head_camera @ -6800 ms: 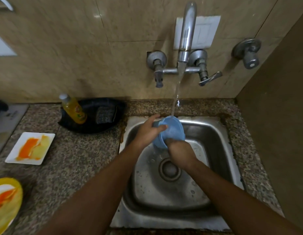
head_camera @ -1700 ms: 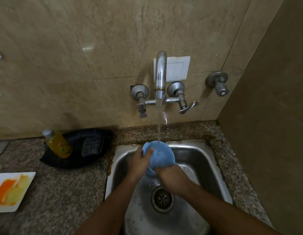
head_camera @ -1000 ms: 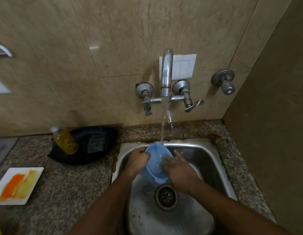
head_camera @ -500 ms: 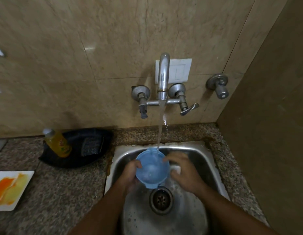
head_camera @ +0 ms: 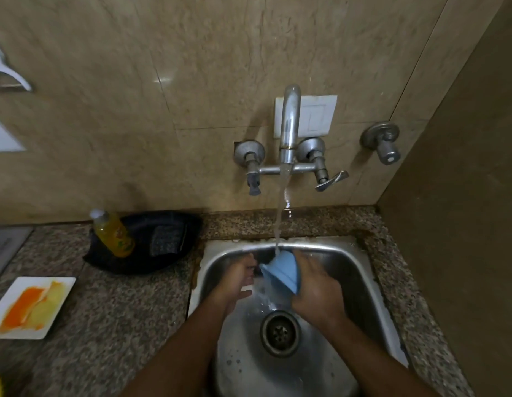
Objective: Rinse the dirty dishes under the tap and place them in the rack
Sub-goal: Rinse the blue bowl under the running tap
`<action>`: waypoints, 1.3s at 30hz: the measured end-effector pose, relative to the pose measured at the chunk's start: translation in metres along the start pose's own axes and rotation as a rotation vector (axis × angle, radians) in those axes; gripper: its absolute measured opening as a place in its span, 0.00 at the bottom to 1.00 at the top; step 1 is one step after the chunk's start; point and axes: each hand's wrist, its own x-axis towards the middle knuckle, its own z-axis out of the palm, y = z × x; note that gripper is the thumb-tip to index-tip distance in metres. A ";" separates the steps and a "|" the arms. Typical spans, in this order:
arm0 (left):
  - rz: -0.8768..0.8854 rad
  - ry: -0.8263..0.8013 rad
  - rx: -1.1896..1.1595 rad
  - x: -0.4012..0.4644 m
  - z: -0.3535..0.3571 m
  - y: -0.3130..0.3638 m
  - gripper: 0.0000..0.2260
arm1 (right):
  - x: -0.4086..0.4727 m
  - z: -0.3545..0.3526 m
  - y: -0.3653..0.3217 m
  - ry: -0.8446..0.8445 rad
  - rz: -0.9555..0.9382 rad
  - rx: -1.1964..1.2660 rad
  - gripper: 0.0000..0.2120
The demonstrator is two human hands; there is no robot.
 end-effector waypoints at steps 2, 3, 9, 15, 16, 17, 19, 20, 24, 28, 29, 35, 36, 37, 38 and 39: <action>-0.034 0.012 0.038 -0.002 0.001 -0.003 0.14 | -0.003 0.008 0.003 0.037 -0.097 -0.164 0.49; -0.050 0.016 0.042 -0.002 0.002 -0.005 0.14 | -0.004 0.013 0.005 0.066 -0.131 -0.219 0.49; -0.234 -0.175 -0.087 -0.016 0.014 -0.003 0.22 | -0.010 0.019 0.005 0.218 -0.201 -0.428 0.37; -0.173 -0.082 -0.520 -0.014 0.031 0.008 0.16 | -0.009 0.017 -0.008 0.212 -0.156 -0.254 0.45; -0.143 -0.031 -0.543 -0.011 0.033 0.011 0.16 | -0.008 0.015 -0.009 0.170 -0.191 -0.141 0.46; -0.104 0.020 -0.508 -0.009 0.034 0.015 0.16 | -0.007 0.013 -0.009 0.095 -0.206 0.013 0.44; -0.005 0.164 -0.291 -0.002 0.034 0.021 0.16 | -0.003 0.006 -0.013 -0.025 -0.222 0.273 0.38; 0.059 0.252 -0.168 0.001 0.034 0.021 0.15 | 0.003 0.004 -0.015 0.005 -0.234 0.311 0.36; 0.358 0.332 0.319 -0.013 0.042 0.025 0.13 | 0.037 0.001 -0.030 0.157 -0.174 0.318 0.26; 0.466 0.332 0.517 -0.015 0.046 0.027 0.13 | 0.081 -0.005 -0.039 -0.135 -0.025 0.072 0.18; 0.455 0.318 0.519 -0.013 0.046 0.027 0.12 | 0.084 -0.006 -0.041 -0.131 -0.007 0.032 0.17; 0.333 0.300 0.132 -0.008 0.036 0.033 0.12 | 0.060 0.001 -0.042 0.128 -0.338 0.002 0.17; 0.351 0.311 0.171 -0.009 0.039 0.033 0.12 | 0.067 0.000 -0.039 0.105 -0.205 0.040 0.16; 0.357 0.320 0.214 -0.010 0.043 0.033 0.12 | 0.077 -0.001 -0.040 0.026 -0.012 0.165 0.16; 0.344 0.329 0.242 -0.009 0.048 0.032 0.12 | 0.086 -0.002 -0.044 -0.072 0.139 0.246 0.18; 0.313 0.331 0.247 -0.010 0.050 0.032 0.12 | 0.090 -0.003 -0.050 -0.089 0.191 0.248 0.19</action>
